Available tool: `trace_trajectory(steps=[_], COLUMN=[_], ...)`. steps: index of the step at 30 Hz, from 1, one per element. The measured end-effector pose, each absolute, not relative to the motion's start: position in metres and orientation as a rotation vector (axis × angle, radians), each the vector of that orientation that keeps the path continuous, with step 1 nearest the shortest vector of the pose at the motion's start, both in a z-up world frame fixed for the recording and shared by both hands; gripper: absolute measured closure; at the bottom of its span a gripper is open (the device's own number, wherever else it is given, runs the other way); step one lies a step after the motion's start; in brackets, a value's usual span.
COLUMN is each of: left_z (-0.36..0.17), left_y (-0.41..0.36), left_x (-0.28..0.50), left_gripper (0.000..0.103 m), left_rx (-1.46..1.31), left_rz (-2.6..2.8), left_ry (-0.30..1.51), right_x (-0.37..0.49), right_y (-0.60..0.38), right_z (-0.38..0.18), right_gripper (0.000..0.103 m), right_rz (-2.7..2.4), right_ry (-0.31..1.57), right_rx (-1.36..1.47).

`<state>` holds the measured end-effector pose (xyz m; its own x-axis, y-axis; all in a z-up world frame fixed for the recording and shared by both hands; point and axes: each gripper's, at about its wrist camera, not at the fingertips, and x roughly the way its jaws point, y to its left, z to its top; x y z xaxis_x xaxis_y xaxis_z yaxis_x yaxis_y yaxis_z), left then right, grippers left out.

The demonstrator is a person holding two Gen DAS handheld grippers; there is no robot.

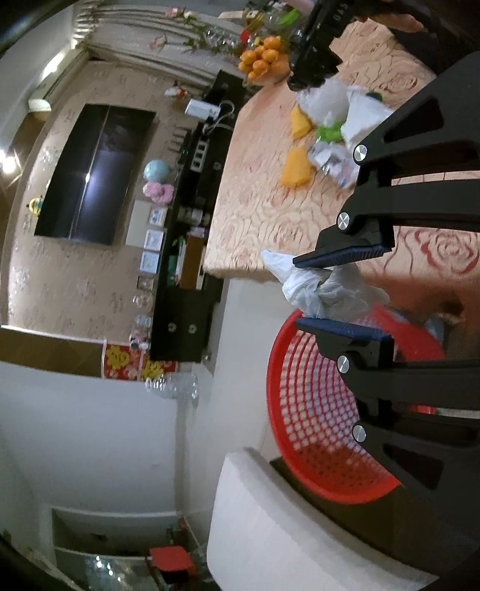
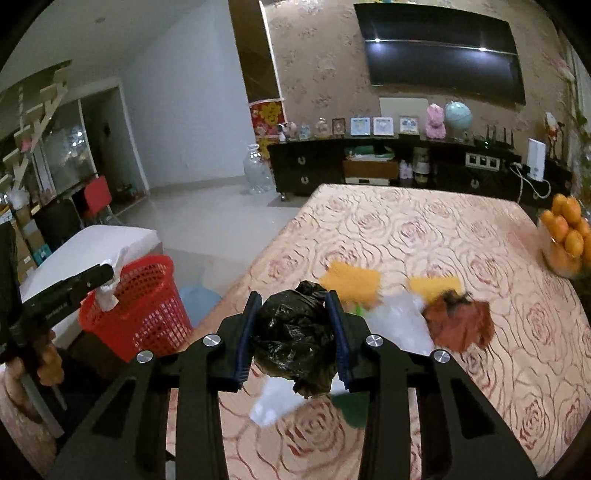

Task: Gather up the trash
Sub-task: 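Open both tools over the red wastebasket to drop tissue and black bag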

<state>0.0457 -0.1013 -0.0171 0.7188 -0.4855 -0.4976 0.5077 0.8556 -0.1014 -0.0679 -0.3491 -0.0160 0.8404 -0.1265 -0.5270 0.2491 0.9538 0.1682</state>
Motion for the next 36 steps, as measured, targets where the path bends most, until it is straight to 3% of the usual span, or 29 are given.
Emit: trace_trajectory(steps=[22, 36], left_z=[-0.011, -0.028], left_y=[-0.022, -0.023], left_x=[0.093, 0.11], left_gripper=[0.076, 0.076], left_rx=[-0.019, -0.01], left_rz=[-0.237, -0.235], left_ry=[0.549, 0.602], right_x=[0.051, 0.11], right_y=[-0.249, -0.199], right_z=[0.007, -0.021], right_gripper=[0.068, 0.068], right_rz=[0.0, 0.129], right_ry=[0.568, 0.683], right_rx=[0.201, 0.249])
